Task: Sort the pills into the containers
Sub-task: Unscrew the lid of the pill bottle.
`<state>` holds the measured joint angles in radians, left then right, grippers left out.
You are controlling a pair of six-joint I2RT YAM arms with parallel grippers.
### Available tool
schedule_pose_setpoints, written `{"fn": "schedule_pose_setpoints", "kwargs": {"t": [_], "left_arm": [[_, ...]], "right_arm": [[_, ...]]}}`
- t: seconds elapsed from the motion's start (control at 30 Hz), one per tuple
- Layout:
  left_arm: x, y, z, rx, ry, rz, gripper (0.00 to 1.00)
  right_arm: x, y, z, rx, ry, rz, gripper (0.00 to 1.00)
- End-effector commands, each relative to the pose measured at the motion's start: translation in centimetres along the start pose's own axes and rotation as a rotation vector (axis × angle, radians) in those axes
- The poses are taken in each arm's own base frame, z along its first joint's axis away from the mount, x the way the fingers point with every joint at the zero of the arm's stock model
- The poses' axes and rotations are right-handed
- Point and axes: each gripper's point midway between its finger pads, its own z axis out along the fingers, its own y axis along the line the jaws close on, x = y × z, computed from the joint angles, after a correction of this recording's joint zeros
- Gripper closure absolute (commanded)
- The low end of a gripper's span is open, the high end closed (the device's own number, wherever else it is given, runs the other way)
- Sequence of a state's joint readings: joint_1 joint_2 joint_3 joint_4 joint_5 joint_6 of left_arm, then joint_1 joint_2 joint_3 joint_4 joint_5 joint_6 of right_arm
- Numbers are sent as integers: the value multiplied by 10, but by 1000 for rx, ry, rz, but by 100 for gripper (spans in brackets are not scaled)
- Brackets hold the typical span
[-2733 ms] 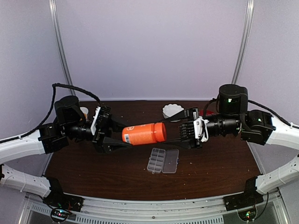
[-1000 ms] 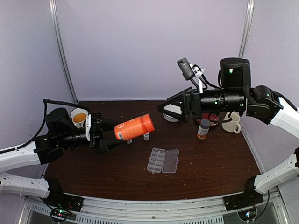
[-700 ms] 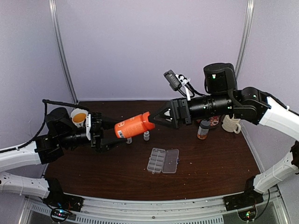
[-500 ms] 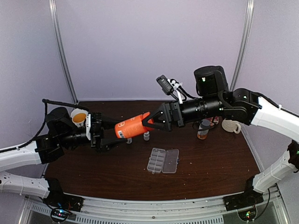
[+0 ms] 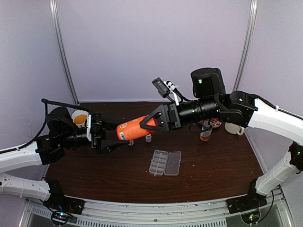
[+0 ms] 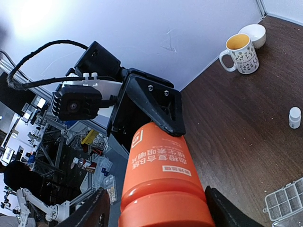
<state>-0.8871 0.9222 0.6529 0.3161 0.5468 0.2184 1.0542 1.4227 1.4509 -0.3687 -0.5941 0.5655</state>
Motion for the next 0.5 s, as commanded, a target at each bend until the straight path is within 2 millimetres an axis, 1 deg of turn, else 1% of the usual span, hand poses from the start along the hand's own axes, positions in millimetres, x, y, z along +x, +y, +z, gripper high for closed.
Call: {"fn": "schedule_pose_setpoints", "kwargs": {"t": [0.0, 0.2, 0.27, 0.3, 0.37, 0.4, 0.47], "left_arm": [[-28, 12, -1, -31, -76, 62, 100], [-24, 15, 0, -48, -52, 57, 100], [-21, 16, 1, -53, -37, 48, 100], [-18, 17, 2, -55, -26, 40, 95], [-15, 19, 4, -57, -7, 25, 81], [-12, 19, 4, -57, 6, 17, 71], [-9, 22, 6, -69, 28, 0, 61]], "right_arm": [[-5, 15, 2, -57, 3, -4, 37], [1, 7, 7, -29, 42, 17, 56], [2, 4, 7, -12, 49, 18, 57], [3, 3, 8, -8, 52, 19, 57], [2, 1, 7, 2, 51, 19, 58], [3, 0, 8, 8, 53, 20, 59], [3, -1, 8, 16, 59, 23, 60]]}}
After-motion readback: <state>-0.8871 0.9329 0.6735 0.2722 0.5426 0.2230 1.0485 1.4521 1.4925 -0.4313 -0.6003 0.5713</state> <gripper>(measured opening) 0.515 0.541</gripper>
